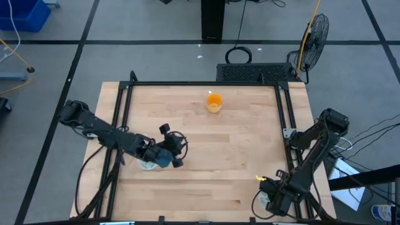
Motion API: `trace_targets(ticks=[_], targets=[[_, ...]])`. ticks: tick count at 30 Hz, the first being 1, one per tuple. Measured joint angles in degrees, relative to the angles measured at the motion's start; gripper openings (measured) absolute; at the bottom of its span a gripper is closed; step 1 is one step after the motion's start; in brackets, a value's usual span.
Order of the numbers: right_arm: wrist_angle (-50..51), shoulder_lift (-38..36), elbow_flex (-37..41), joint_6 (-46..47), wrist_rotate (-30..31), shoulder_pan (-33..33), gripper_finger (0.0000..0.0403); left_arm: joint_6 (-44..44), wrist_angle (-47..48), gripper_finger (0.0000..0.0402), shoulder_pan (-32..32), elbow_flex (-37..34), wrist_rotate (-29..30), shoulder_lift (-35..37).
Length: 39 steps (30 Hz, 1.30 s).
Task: Pick and place Stevia / Truvia into bins
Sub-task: Put the light green stevia packet into the right transparent container, then return to Home Position
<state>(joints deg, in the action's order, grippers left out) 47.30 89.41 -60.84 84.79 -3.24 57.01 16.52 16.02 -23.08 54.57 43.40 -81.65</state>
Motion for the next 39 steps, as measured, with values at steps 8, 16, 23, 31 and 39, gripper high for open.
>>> trace_targets(ticks=[8, 16, 23, 31, 39], targets=[[-5.18, -0.02, 1.73, -0.79, 0.06, -0.07, 0.0014, -2.71, -1.21, 0.0104, 2.62, 0.01, -2.54, 0.00], [-5.07, -0.02, 1.73, -1.50, -0.42, -0.07, 0.0074, -2.60, -1.30, 0.0104, 2.81, 0.01, -2.64, 0.00], [-5.53, -2.49, 1.73, 2.09, -3.89, -1.18, 0.0093, -6.09, -2.43, 0.0104, 2.83, 0.02, -2.23, 0.00], [-4.37, -16.63, 1.73, -11.41, 16.54, -1.16, 0.0093, -7.81, -2.08, 0.0104, 2.98, 0.18, 0.56, 1.47], [-7.68, -29.57, 2.79, -40.05, 37.42, -1.14, 0.0091, -2.74, 10.32, 0.0104, 3.35, 0.67, 1.65, 17.05]])
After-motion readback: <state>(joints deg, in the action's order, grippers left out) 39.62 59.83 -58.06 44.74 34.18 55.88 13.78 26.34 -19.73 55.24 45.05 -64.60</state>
